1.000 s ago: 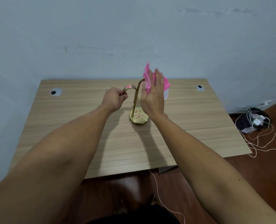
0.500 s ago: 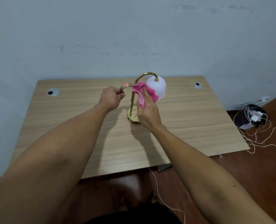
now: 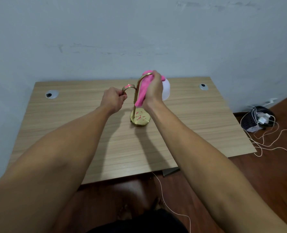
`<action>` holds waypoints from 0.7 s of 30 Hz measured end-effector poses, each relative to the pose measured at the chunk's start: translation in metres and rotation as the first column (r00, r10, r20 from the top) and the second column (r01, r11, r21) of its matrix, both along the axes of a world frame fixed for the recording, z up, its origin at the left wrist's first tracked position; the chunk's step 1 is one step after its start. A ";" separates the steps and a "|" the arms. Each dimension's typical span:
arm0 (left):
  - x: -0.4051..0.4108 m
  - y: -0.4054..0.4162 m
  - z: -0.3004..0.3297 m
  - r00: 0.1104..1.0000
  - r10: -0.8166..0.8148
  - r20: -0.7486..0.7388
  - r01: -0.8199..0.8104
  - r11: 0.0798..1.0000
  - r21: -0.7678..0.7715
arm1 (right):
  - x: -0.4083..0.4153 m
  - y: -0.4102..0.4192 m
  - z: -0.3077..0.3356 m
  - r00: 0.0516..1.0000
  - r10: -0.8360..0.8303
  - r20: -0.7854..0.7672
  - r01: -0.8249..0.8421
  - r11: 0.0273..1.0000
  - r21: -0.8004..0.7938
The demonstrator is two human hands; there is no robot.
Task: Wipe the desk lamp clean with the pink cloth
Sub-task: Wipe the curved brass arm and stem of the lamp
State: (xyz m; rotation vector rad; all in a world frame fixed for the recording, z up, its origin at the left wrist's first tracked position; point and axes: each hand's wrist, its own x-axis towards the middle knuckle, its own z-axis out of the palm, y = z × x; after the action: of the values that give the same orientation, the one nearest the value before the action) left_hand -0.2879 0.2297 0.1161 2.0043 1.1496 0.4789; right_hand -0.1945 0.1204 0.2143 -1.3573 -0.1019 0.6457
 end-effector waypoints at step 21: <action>-0.001 0.000 0.003 0.999 -0.031 -0.009 0.031 0.999 -0.012 | 0.023 -0.002 0.001 0.976 -0.077 -0.205 0.083 0.996 0.022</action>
State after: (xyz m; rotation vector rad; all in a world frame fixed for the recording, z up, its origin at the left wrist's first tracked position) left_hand -0.2885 0.2293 0.1190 2.0130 1.1229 0.4466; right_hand -0.1720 0.1184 0.2154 -1.2521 0.1075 0.7092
